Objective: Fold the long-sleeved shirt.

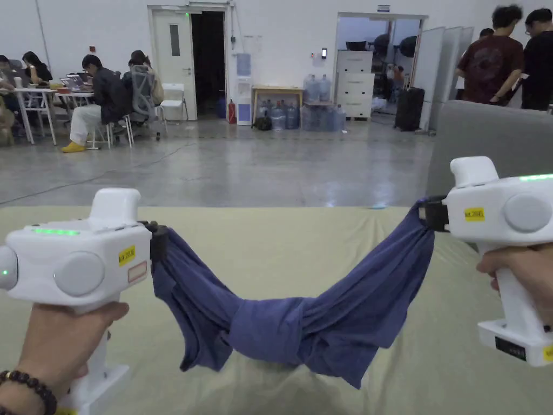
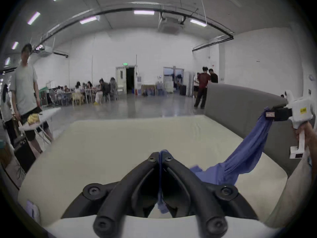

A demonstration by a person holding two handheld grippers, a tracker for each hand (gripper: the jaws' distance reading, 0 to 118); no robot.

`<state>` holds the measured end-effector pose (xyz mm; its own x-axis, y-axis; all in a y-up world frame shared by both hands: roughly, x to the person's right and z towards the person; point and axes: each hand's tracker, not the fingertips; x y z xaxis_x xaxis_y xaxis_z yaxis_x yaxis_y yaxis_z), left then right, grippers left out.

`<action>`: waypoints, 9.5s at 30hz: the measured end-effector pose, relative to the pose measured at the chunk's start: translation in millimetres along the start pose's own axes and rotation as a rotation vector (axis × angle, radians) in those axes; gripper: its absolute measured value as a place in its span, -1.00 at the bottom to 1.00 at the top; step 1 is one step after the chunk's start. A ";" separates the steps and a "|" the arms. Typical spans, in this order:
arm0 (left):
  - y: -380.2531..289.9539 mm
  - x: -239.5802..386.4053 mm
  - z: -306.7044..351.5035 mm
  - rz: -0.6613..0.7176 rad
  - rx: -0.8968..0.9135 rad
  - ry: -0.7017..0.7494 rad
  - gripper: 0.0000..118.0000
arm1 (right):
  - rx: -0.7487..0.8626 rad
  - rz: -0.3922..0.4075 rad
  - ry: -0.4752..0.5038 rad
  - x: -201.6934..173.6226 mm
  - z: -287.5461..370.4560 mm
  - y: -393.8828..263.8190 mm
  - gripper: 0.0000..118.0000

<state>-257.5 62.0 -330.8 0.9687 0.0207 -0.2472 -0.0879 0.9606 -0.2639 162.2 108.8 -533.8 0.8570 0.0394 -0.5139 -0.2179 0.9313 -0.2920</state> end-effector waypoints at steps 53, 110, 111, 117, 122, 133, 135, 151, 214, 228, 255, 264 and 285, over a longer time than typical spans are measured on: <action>-149.3 -66.2 -1.4 0.114 -0.331 0.014 -1.00 | -0.319 -0.145 0.013 41.3 -58.7 -202.5 -1.00; -267.6 -52.1 57.3 0.274 -0.422 -0.006 -1.00 | -0.760 0.101 0.047 -216.7 -315.8 -229.2 -1.00; -266.8 -52.2 56.6 0.276 -0.422 -0.011 -1.00 | -0.746 0.104 0.088 -215.5 -310.6 -228.3 -1.00; -258.9 -49.4 57.8 0.265 -0.403 -0.015 -1.00 | -0.575 0.063 0.213 -195.5 -229.4 -194.4 -1.00; -255.0 -40.4 68.7 0.256 -0.384 -0.025 -1.00 | -0.451 0.051 0.303 -173.0 -128.9 -181.1 -1.00; -261.4 -27.5 85.8 0.239 -0.395 -0.050 -1.00 | -0.730 0.087 0.425 -150.3 27.0 -321.4 -0.98; -261.7 -25.9 87.5 0.229 -0.403 -0.053 -1.00 | -0.776 0.087 0.421 -152.6 29.9 -334.9 -0.79; -276.7 -19.7 67.5 0.145 -0.512 0.014 0.64 | -0.404 -0.083 0.080 -55.4 8.2 -259.8 -1.00; 204.0 -62.9 1.2 0.016 0.140 0.120 -0.96 | 0.292 -0.001 -0.154 8.9 27.0 188.4 -0.96; 281.5 -65.5 -63.2 0.062 0.172 0.153 -0.96 | 0.265 -0.127 -0.232 39.9 -27.5 261.6 -0.95; -72.7 -51.9 -68.5 0.112 -0.252 0.053 -0.96 | -0.121 -0.169 -0.093 50.3 -111.2 -80.2 -0.95; -226.8 -27.3 62.8 0.010 -0.456 -0.021 -0.96 | -0.394 -0.143 0.055 29.6 36.9 -252.1 -0.95; -287.4 -39.8 124.8 0.152 -0.454 -0.056 0.92 | -0.521 -0.092 -0.017 27.5 85.1 -337.0 0.60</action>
<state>-241.9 -180.3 -128.8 0.9470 0.1781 -0.2673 -0.3096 0.7273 -0.6125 298.9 -173.1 -380.9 0.8901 -0.0243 -0.4551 -0.3406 0.6279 -0.6998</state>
